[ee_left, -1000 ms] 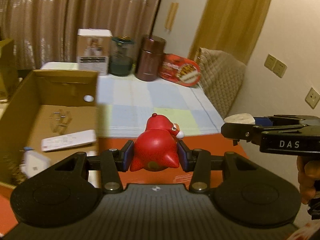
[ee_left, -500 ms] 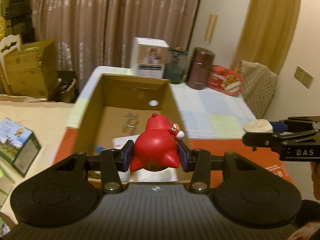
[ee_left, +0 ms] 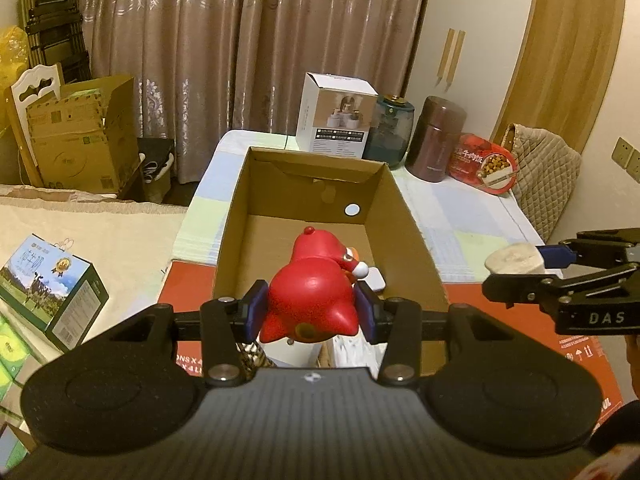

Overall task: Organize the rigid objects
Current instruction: 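Carry the red figurine and white plug over the cardboard box with both grippers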

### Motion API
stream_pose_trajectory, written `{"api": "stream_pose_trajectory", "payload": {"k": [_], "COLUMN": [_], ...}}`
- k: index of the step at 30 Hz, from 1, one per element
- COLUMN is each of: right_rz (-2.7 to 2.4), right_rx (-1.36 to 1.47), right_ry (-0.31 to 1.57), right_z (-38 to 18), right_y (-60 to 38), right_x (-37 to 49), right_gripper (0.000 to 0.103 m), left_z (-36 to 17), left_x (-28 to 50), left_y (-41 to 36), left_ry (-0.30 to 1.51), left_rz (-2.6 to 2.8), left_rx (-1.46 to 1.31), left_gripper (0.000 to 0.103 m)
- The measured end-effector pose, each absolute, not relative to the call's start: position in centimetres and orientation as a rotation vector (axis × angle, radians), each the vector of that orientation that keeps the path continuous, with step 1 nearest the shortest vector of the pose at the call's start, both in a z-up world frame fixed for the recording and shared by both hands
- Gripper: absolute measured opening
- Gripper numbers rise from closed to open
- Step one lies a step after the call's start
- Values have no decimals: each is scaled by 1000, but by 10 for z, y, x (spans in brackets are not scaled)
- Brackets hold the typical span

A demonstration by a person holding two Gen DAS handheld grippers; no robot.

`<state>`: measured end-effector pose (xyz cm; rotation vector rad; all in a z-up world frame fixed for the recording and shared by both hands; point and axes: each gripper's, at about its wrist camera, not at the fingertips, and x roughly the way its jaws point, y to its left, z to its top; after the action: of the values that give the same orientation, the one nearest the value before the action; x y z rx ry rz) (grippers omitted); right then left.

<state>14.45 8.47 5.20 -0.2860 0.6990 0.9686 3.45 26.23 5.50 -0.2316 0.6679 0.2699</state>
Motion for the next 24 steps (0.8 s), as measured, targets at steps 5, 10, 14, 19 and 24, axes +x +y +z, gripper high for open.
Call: {"api": "stream_pose_trajectory", "payload": {"k": [5, 10, 14, 19, 24], "right_rz": [979, 986, 992, 1010, 1024], "right_rx": [-314, -366, -426, -498, -554], "right_ry": [696, 681, 657, 626, 628], "right_z": [46, 39, 33, 25, 10], "right_y": [109, 136, 157, 181, 201], "right_x": [160, 181, 202, 226, 247], "right_gripper": [51, 51, 51, 51, 51], "left_z": [53, 44, 35, 26, 15], "left_x": [54, 83, 110, 145, 177], "left_y": [277, 294, 312, 327, 335], "left_ry": [677, 700, 722, 742, 766], "left_rz": [266, 270, 276, 271, 252], "left_rx": [-219, -205, -179, -146, -125], "left_gripper": [41, 41, 41, 41, 41]}}
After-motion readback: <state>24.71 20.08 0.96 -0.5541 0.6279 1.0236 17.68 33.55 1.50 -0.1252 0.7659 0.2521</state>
